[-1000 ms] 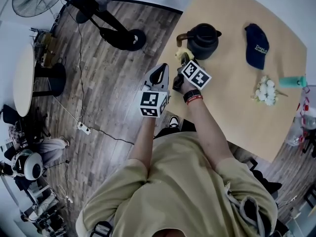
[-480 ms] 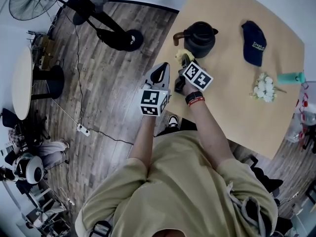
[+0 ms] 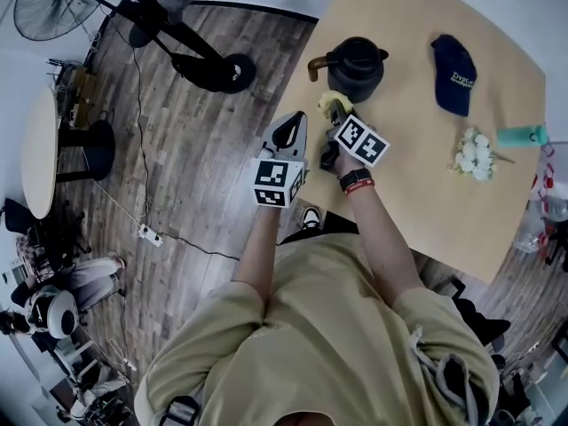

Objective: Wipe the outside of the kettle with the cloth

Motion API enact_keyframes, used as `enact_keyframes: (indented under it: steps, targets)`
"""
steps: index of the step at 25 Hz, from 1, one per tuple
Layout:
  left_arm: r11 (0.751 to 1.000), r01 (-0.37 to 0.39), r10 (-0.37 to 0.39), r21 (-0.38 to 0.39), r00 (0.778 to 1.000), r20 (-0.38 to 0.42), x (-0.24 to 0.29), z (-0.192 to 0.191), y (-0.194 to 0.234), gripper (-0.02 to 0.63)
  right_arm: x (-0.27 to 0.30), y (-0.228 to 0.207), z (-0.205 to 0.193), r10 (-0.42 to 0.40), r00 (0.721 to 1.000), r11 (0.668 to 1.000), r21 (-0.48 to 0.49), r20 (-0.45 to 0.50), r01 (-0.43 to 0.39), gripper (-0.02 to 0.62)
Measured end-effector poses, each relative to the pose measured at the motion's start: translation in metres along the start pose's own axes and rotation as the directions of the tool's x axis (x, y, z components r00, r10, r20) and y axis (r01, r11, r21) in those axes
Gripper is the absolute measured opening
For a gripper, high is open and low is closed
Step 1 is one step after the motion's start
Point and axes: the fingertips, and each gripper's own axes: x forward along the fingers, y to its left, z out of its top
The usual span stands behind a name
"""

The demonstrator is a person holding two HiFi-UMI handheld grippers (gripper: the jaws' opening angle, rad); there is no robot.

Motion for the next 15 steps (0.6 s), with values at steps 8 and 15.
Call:
enact_keyframes:
  steps: [8,15]
  targets:
    - [1.0,0.017,-0.017,0.019,1.0,-0.006,0.007,-0.001,-0.01,0.023,-0.011,-0.011,0.006,-0.003,1.0,0.996,-0.087,0.008,0.003,0.131]
    - [0.999,0.034,-0.034,0.026,0.999,-0.009,0.014,-0.004,-0.02,0.023,-0.021,-0.021,0.014,0.015,1.0,0.991,-0.132,0.02,-0.012,0.132]
